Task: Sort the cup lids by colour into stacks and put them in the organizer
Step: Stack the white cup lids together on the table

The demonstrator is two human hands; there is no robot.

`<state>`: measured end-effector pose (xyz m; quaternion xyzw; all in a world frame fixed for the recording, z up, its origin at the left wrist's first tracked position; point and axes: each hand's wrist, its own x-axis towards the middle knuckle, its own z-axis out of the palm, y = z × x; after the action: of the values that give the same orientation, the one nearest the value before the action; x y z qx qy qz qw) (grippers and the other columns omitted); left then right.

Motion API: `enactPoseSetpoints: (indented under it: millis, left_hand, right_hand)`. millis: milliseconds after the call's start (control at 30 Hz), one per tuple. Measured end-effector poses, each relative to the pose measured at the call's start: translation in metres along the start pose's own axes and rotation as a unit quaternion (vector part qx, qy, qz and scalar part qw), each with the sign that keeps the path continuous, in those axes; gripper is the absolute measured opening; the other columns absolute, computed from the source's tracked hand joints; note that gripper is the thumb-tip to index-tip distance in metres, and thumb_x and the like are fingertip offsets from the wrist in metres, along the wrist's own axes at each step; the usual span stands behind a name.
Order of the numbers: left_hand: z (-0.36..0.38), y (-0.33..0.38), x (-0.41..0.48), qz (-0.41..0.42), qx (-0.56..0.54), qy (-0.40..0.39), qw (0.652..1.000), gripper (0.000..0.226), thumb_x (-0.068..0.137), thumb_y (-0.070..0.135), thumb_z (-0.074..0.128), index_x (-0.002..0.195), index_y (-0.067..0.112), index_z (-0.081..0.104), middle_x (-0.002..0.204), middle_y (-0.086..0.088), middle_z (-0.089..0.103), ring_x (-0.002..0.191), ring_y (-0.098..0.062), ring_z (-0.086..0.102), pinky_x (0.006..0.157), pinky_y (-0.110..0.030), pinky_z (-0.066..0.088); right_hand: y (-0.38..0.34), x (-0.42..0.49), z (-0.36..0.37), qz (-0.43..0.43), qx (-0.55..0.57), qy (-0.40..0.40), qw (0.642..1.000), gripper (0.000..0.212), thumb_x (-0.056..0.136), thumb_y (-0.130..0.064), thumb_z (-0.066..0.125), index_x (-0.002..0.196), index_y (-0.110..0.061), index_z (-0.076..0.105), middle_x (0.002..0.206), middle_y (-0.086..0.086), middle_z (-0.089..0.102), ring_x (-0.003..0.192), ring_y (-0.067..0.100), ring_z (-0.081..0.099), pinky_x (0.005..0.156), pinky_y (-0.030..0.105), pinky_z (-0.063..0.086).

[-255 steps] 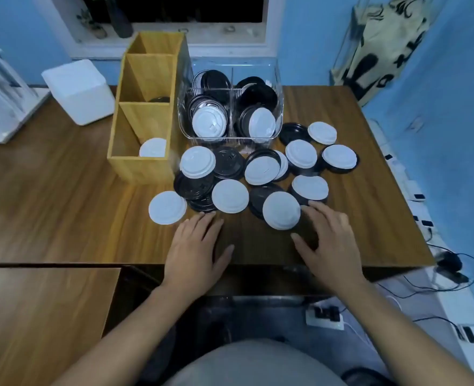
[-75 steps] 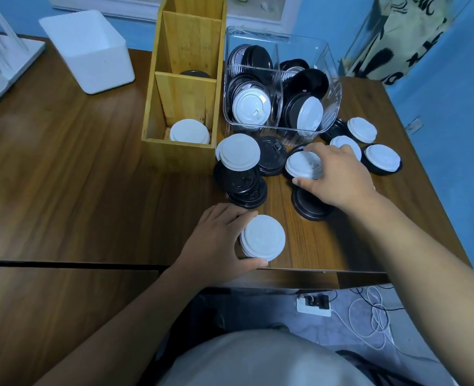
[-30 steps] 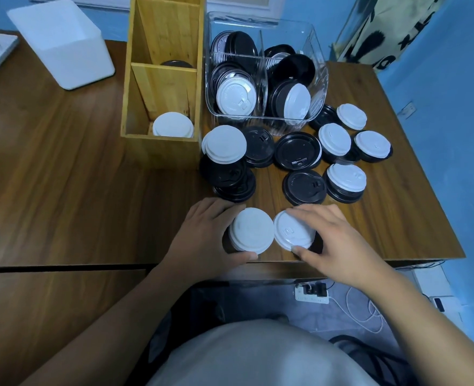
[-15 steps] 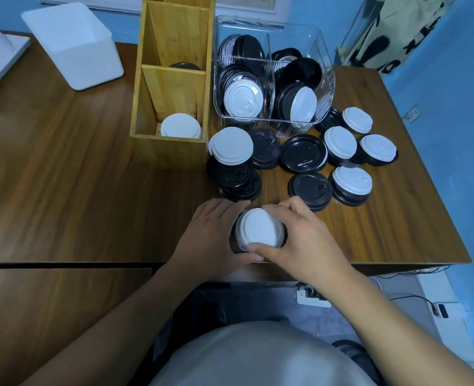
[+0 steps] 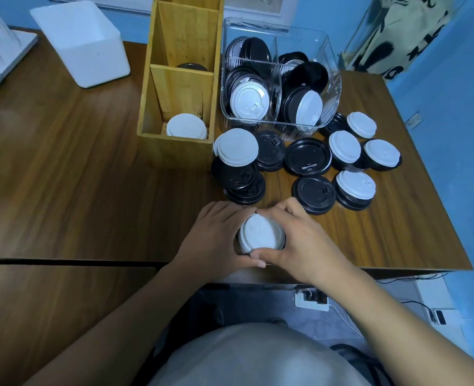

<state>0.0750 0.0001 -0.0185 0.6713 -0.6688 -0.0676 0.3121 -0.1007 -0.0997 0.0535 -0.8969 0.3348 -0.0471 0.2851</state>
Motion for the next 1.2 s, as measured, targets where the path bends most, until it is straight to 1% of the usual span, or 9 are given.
enactPoseSetpoints:
  millis: [333, 467, 533, 633, 767, 933, 1033, 1100, 1200]
  left_hand:
    - [-0.002, 0.004, -0.001, 0.0, -0.001, -0.001, 1.0, 0.101, 0.067, 0.078, 0.074, 0.14, 0.011, 0.056, 0.131, 0.002, 0.06, 0.123, -0.018, 0.053, 0.111, -0.042, 0.038]
    - [-0.004, 0.006, -0.001, -0.011, -0.016, 0.006, 1.0, 0.088, 0.072, 0.071, 0.075, 0.137, 0.014, 0.058, 0.129, 0.003, 0.06, 0.121, -0.017, 0.053, 0.11, -0.038, 0.038]
    - [-0.008, 0.007, 0.0, -0.038, -0.013, -0.004, 0.999, 0.087, 0.07, 0.071, 0.075, 0.137, 0.017, 0.058, 0.129, 0.005, 0.06, 0.121, -0.015, 0.051, 0.11, -0.035, 0.039]
    - [-0.013, 0.004, -0.001, -0.073, 0.008, 0.005, 0.997, 0.089, 0.069, 0.072, 0.076, 0.137, 0.019, 0.056, 0.13, 0.005, 0.06, 0.121, -0.013, 0.051, 0.108, -0.031, 0.041]
    - [-0.018, -0.001, -0.004, -0.09, 0.012, 0.026, 0.996, 0.088, 0.067, 0.071, 0.078, 0.135, 0.02, 0.057, 0.126, 0.007, 0.063, 0.117, -0.012, 0.054, 0.106, -0.032, 0.042]
    - [-0.02, -0.003, -0.002, -0.09, 0.015, 0.025, 0.995, 0.085, 0.068, 0.074, 0.076, 0.133, 0.022, 0.058, 0.122, 0.008, 0.064, 0.115, -0.012, 0.054, 0.107, -0.035, 0.04]
    - [-0.02, -0.002, -0.003, -0.095, 0.012, 0.023, 0.995, 0.085, 0.068, 0.074, 0.075, 0.133, 0.022, 0.058, 0.121, 0.007, 0.063, 0.116, -0.013, 0.053, 0.107, -0.038, 0.04]
    - [-0.02, -0.002, -0.003, -0.094, 0.01, 0.025, 0.995, 0.084, 0.068, 0.073, 0.077, 0.132, 0.022, 0.058, 0.121, 0.008, 0.063, 0.115, -0.012, 0.054, 0.107, -0.038, 0.041]
    - [-0.021, -0.002, -0.003, -0.09, 0.006, 0.03, 0.995, 0.083, 0.067, 0.071, 0.078, 0.131, 0.023, 0.058, 0.12, 0.008, 0.063, 0.115, -0.012, 0.054, 0.106, -0.037, 0.041]
  right_hand:
    - [0.001, 0.005, -0.003, -0.005, -0.076, -0.016, 0.997, 0.081, 0.068, -0.072, 0.074, 0.138, -0.04, 0.052, 0.114, -0.022, 0.039, 0.108, 0.004, 0.047, 0.081, 0.032, 0.05]
    - [0.009, 0.006, -0.005, -0.037, -0.019, 0.009, 0.999, 0.069, 0.075, -0.076, 0.062, 0.135, -0.04, 0.058, 0.111, -0.023, 0.048, 0.107, 0.003, 0.053, 0.086, 0.034, 0.052]
    - [0.012, 0.018, -0.016, -0.048, -0.005, 0.042, 0.998, 0.059, 0.084, -0.072, 0.054, 0.131, -0.039, 0.061, 0.108, -0.021, 0.055, 0.105, 0.005, 0.055, 0.087, 0.034, 0.052]
    - [0.008, 0.055, -0.037, -0.073, -0.033, 0.088, 0.993, 0.047, 0.091, -0.053, 0.063, 0.133, -0.033, 0.06, 0.115, -0.013, 0.059, 0.109, 0.011, 0.053, 0.092, 0.032, 0.048]
    - [0.0, 0.112, -0.051, -0.118, -0.109, 0.067, 0.985, 0.057, 0.089, -0.046, 0.07, 0.139, -0.028, 0.053, 0.137, -0.006, 0.057, 0.125, 0.02, 0.046, 0.105, 0.038, 0.042]
    - [-0.01, 0.15, -0.052, -0.091, -0.205, 0.035, 0.974, 0.077, 0.077, -0.075, 0.063, 0.139, -0.032, 0.049, 0.137, -0.006, 0.059, 0.124, 0.026, 0.046, 0.097, 0.043, 0.044]
    - [-0.019, 0.158, -0.04, -0.091, -0.255, 0.043, 0.962, 0.08, 0.075, -0.08, 0.058, 0.137, -0.031, 0.048, 0.133, -0.001, 0.061, 0.123, 0.029, 0.05, 0.095, 0.047, 0.044]
    - [-0.019, 0.156, -0.037, -0.1, -0.238, 0.055, 0.964, 0.081, 0.076, -0.076, 0.062, 0.141, -0.03, 0.045, 0.137, -0.001, 0.059, 0.127, 0.028, 0.049, 0.1, 0.048, 0.041]
    - [-0.014, 0.136, -0.047, -0.125, -0.138, 0.064, 0.98, 0.083, 0.076, -0.063, 0.074, 0.146, -0.03, 0.043, 0.142, -0.005, 0.054, 0.131, 0.022, 0.043, 0.105, 0.044, 0.038]
